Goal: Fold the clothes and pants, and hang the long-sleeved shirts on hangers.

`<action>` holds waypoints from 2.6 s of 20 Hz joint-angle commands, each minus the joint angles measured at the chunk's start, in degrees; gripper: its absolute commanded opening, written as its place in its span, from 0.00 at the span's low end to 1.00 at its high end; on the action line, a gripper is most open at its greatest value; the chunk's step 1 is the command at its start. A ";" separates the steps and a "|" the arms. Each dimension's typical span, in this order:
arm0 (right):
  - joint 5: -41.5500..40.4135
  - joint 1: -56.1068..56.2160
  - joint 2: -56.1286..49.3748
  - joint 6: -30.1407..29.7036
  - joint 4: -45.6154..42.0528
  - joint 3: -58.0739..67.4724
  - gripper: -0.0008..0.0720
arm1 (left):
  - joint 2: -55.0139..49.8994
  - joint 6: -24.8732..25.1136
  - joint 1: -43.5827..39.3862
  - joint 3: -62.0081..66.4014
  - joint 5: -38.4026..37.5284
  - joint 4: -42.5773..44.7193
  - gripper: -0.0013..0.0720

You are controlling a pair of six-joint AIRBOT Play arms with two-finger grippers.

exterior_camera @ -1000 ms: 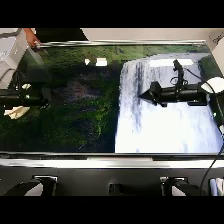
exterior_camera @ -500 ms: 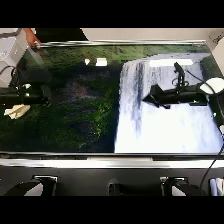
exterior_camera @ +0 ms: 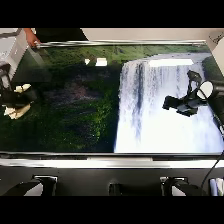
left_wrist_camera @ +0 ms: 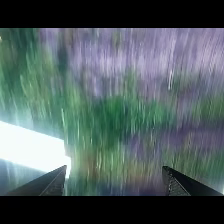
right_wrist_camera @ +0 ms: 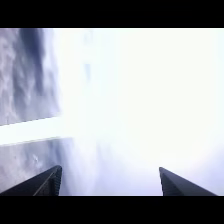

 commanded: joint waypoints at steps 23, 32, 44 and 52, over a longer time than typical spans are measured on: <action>3.54 0.00 -0.15 1.18 1.60 -0.22 0.93 | -45.07 2.69 28.57 32.65 -2.34 -11.74 0.97; 0.70 0.00 -0.13 0.92 -3.50 10.69 0.93 | -21.90 15.89 23.71 33.51 7.76 -37.57 0.06; 17.14 0.00 8.04 -6.91 -4.92 27.91 0.93 | 8.07 10.84 -28.79 18.95 3.98 -26.77 0.06; 24.57 0.00 9.53 -6.58 -4.87 24.65 0.93 | -8.72 9.64 -43.54 -7.89 14.97 -25.70 0.06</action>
